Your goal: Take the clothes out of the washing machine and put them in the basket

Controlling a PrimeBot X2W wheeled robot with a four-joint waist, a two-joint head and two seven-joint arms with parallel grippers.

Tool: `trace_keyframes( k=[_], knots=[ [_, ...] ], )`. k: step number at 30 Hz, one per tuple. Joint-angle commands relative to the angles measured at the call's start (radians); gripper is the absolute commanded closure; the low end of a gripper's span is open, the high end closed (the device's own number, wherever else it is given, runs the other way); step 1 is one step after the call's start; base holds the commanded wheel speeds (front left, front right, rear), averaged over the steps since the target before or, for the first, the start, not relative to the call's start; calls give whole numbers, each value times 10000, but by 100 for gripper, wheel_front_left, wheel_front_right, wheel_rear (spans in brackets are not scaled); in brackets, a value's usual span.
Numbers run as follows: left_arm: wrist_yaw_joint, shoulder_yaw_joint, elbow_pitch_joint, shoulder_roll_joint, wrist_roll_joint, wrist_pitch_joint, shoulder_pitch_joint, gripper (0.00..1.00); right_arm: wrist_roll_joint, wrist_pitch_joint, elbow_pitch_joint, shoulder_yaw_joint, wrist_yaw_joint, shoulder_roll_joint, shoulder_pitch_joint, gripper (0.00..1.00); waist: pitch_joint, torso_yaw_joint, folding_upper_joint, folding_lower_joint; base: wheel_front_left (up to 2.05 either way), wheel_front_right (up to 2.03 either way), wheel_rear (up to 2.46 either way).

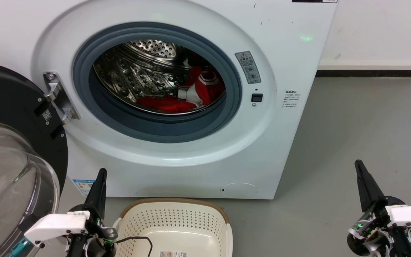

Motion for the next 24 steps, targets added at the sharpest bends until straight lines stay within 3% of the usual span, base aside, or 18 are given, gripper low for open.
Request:
trace_keyframes(
  k=[1,24],
  knots=[
    [-22,28,-5,-10,-22,45,-67,100,-46,7,11,4,0,36,-132,100,0,0,0,0,0,0,0],
    [-22,28,-5,-10,-22,44,-67,100,-45,6,11,6,0,36,-132,100,0,0,0,0,0,0,0]
  ],
)
